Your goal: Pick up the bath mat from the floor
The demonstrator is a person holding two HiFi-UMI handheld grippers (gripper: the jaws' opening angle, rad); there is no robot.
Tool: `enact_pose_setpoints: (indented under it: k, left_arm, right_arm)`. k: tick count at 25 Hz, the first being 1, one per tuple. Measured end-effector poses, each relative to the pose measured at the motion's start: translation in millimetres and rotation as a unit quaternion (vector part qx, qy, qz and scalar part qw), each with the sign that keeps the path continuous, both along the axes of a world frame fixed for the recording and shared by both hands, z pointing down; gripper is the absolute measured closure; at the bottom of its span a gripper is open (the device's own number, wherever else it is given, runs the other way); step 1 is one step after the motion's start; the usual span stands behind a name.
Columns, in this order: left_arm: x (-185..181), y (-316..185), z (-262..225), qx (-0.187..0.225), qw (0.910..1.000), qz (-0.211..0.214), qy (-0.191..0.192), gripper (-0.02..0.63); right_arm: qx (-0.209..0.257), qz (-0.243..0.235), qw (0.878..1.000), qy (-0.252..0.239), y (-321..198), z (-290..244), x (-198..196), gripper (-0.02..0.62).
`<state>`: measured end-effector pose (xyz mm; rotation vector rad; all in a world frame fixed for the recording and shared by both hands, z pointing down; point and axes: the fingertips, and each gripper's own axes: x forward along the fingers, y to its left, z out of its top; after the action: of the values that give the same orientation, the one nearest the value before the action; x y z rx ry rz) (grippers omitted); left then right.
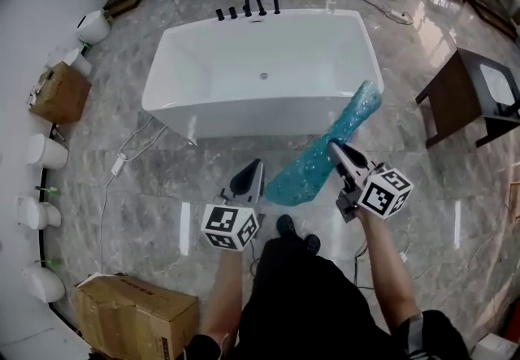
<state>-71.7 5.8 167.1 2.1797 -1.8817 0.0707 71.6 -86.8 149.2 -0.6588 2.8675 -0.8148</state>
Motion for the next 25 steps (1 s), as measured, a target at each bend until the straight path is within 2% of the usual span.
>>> enact_pose_setpoints:
  k: [3, 7, 12, 17, 20, 25]
  left_arm:
    - [9.7, 7.3, -35.2, 0.027, 0.9995, -0.007, -0.017, 0.592]
    - [20.1, 24.1, -80.6, 0.066, 0.9974, 0.009, -0.026, 0.592]
    - [-1.9, 39.4, -134.1, 0.102, 0.9942, 0.003, -0.032, 0.592]
    - [-37.1, 50.8, -178.7, 0.126, 0.9903, -0.002, -0.059, 0.592]
    - [-65.0, 54.3, -191.0, 0.133, 0.9887, -0.002, -0.069, 0.592]
    - [-85.5, 45.4, -198.0, 0.134, 0.9879, 0.005, -0.077, 0.592]
  right_arm:
    - [0.065, 0.007, 0.998, -0.019, 5.7, -53.6, 9.8, 0.558]
    - [0.136, 0.021, 0.990, -0.015, 24.3, -112.1, 15.3, 0.558]
    - [0.214, 0.046, 0.976, 0.001, 40.9, -167.2, 11.5, 0.558]
    - [0.281, 0.078, 0.956, 0.036, 49.4, -204.8, 2.4, 0.557]
    - [0.307, 0.083, 0.947, 0.051, 56.2, -215.0, -15.0, 0.557]
    - [0.318, 0.079, 0.942, 0.076, 54.9, -214.2, -25.5, 0.558]
